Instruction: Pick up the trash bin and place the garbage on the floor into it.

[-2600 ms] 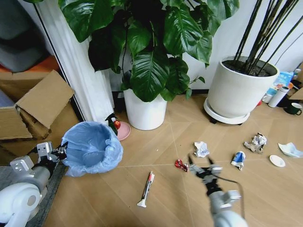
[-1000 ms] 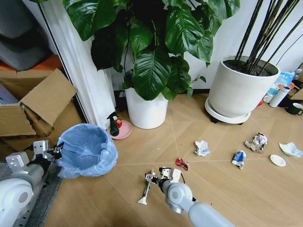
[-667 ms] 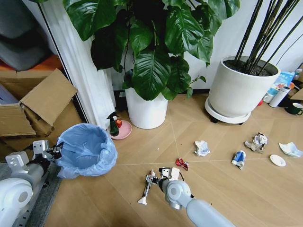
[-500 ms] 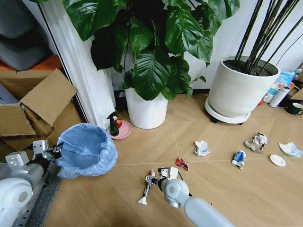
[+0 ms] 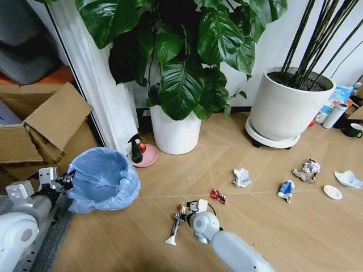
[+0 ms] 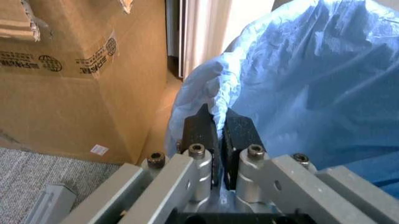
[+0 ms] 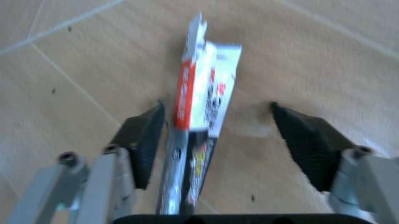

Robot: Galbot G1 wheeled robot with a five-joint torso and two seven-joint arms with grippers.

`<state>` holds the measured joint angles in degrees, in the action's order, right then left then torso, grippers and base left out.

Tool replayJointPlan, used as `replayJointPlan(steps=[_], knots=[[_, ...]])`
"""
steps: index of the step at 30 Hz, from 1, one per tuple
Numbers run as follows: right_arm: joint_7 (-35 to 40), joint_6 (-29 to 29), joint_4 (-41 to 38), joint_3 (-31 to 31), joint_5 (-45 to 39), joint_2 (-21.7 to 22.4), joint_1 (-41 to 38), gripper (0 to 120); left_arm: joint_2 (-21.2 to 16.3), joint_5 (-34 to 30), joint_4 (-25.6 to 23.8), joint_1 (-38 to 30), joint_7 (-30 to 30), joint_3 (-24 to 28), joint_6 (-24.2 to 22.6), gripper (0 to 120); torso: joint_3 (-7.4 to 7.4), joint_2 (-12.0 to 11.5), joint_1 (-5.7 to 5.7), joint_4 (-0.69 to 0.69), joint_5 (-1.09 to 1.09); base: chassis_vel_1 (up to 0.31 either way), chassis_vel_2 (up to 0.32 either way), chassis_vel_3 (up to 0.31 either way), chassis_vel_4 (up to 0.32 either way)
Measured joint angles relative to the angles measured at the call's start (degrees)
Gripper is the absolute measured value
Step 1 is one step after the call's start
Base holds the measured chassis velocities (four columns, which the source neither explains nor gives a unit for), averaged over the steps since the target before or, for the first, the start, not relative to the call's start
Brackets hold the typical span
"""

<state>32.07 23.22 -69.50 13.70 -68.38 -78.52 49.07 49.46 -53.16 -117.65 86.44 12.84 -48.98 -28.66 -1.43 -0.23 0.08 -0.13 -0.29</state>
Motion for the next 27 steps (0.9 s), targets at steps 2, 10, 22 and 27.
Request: replayJointPlan(steps=[2,10,22,27], knots=[[-0.3,0.0,0.8,-0.1,0.5,-0.4,-0.1,52,0.0,-0.1,0.0,0.0,0.0,0.0,0.0,0,0.01,0.0,0.00,-0.01,-0.01,0.000,0.000,0.000,0.000],[-0.4,0.0,1.5,-0.1,0.9,-0.4,-0.3,25,-0.3,-0.3,0.0,0.0,0.0,-0.1,0.0,0,-0.02,0.0,0.00,-0.02,0.00,0.000,0.000,0.000,0.000],[-0.5,-0.5,-5.8,-2.1,4.3,2.0,2.2,0,-0.3,-0.4,0.0,0.1,-0.1,-0.3,0.2,0,-0.08,0.0,0.03,0.04,0.05,0.000,0.000,0.000,0.000],[-5.0,-5.7,-16.5,-6.2,11.9,7.6,4.9,0,-1.2,-1.0,0.0,0.2,0.6,0.7,0.2,0,-0.05,0.0,0.03,0.01,0.03,0.000,0.000,0.000,0.000]])
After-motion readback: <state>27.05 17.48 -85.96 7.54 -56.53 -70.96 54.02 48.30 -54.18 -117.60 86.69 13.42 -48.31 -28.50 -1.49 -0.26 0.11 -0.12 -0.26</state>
